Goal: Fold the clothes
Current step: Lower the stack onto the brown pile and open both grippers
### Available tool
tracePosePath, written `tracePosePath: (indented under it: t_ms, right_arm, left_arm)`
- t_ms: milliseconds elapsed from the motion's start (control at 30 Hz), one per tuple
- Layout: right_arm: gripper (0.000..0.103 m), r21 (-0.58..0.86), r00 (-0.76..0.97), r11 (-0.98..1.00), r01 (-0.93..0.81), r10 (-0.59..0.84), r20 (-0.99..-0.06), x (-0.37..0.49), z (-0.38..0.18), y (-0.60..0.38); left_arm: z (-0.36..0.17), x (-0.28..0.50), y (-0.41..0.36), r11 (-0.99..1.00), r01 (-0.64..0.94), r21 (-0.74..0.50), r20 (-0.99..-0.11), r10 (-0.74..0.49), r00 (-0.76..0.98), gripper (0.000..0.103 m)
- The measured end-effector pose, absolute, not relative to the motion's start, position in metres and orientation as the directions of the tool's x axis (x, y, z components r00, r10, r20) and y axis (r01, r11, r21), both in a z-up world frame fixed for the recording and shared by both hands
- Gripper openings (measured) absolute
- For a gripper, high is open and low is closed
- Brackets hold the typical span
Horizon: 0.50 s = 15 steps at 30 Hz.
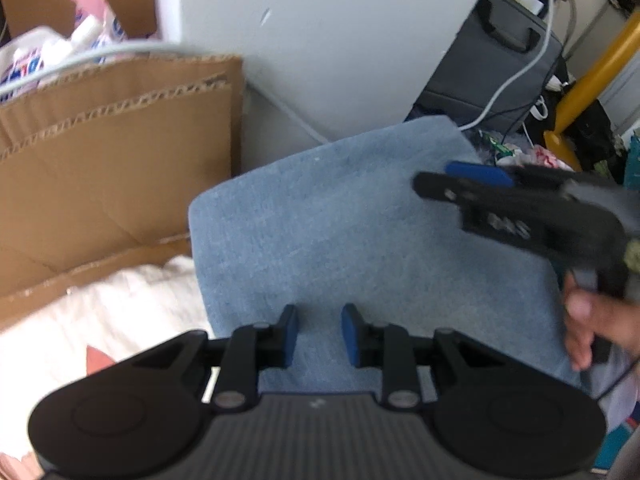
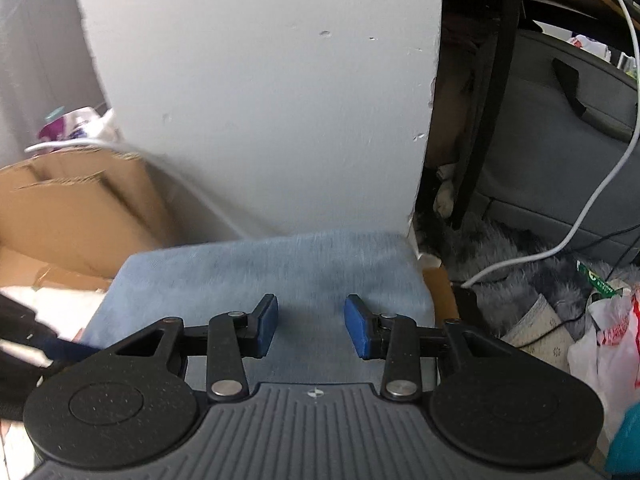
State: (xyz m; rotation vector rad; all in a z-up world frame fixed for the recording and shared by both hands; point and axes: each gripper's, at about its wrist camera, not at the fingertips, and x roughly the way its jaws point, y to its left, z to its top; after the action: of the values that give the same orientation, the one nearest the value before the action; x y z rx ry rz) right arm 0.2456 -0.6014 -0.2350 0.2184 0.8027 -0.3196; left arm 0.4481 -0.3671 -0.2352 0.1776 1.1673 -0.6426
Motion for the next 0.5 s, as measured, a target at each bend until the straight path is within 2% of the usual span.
tracePosePath:
  t_ms: [100,167,233,300,433,467,500]
  right_arm:
    - [0.044,0.080,0.650,0.922,0.378,-0.203,-0.733,0.254,-0.239,-0.607]
    - [0.043,0.085,0.648,0.919,0.385,-0.204,-0.734,0.253,-0.241,-0.612]
    - [0.043,0.093,0.643,0.912,0.399,-0.206,-0.738,0.253,-0.244,-0.616]
    - [0.043,0.107,0.638,0.904,0.414,-0.203,-0.743,0.254,-0.248,-0.621]
    - [0.043,0.136,0.640,0.896,0.422,-0.189,-0.745,0.254,-0.248,-0.624]
    - [0.043,0.130,0.639,0.897,0.423,-0.193,-0.745,0.252,-0.243,-0.622]
    - [0.043,0.131,0.645,0.899,0.419,-0.193,-0.739,0.249,-0.238,-0.619]
  left_arm:
    - [-0.234,0.450,-0.367,0.806,0.570,-0.161,-0.887,-0.371,0.273,0.029]
    - [-0.237,0.453,-0.369,0.810,0.571,-0.132,-0.880,-0.361,0.308,0.035]
    - [-0.239,0.456,-0.372,0.817,0.570,-0.090,-0.872,-0.341,0.350,0.058]
    - [-0.244,0.461,-0.374,0.824,0.561,-0.082,-0.870,-0.333,0.363,0.066]
    - [-0.244,0.474,-0.368,0.825,0.552,-0.120,-0.871,-0.354,0.340,0.066]
    - [-0.242,0.476,-0.367,0.827,0.550,-0.118,-0.871,-0.352,0.342,0.063]
    - [-0.238,0.476,-0.364,0.828,0.548,-0.117,-0.871,-0.351,0.345,0.056]
